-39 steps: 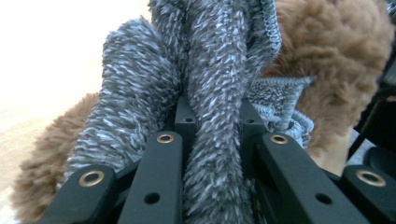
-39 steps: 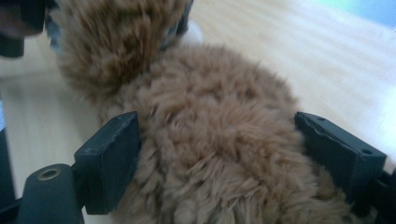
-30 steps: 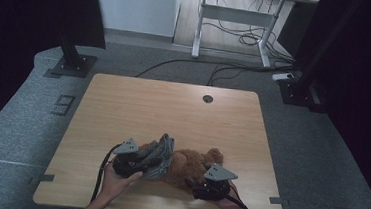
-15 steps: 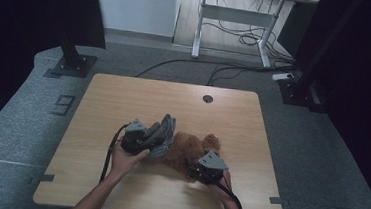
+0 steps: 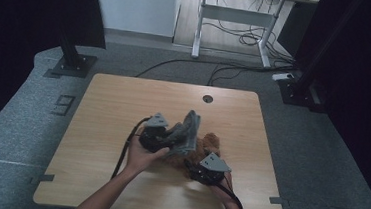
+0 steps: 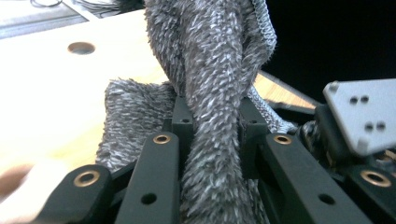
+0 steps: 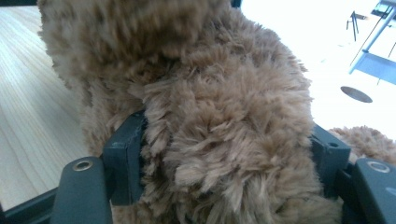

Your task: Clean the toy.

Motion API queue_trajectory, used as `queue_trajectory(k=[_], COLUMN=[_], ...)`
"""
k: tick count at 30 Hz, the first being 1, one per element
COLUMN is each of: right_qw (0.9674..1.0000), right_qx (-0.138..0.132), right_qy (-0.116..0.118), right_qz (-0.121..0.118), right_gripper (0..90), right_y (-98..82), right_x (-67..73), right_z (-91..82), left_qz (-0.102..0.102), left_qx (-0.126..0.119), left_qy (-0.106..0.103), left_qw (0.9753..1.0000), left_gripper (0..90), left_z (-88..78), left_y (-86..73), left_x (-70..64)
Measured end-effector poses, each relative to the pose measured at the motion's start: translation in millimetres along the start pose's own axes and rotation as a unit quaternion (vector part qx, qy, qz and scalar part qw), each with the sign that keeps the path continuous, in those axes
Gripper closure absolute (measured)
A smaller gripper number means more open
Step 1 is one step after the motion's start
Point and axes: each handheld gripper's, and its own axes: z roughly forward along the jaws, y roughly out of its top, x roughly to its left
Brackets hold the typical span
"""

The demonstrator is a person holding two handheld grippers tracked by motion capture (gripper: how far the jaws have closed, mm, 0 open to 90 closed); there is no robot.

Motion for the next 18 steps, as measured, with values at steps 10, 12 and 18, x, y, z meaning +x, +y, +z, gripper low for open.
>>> queue_trajectory(k=[10, 12, 18], right_qw=[0.9997, 0.9998, 0.9995], right_qx=[0.005, 0.005, 0.005], right_qy=[0.009, 0.009, 0.019], right_qz=[0.02, 0.016, 0.023], right_gripper=[34.0, 35.4, 38.1], right_y=[-1.3, -0.4, -1.8], right_x=[-5.0, -3.6, -7.0], right_z=[-3.4, -3.6, -6.1], left_qz=[-0.021, -0.024, -0.039], left_qx=[0.056, 0.054, 0.042], left_qy=[-0.032, -0.027, 0.012], left_qw=[0.9977, 0.9979, 0.9983], left_gripper=[73.9, 74.2, 74.5], left_z=[37.5, 29.8, -1.1], left_y=[-21.2, -26.0, -48.9], left_x=[0.6, 6.4, 30.1])
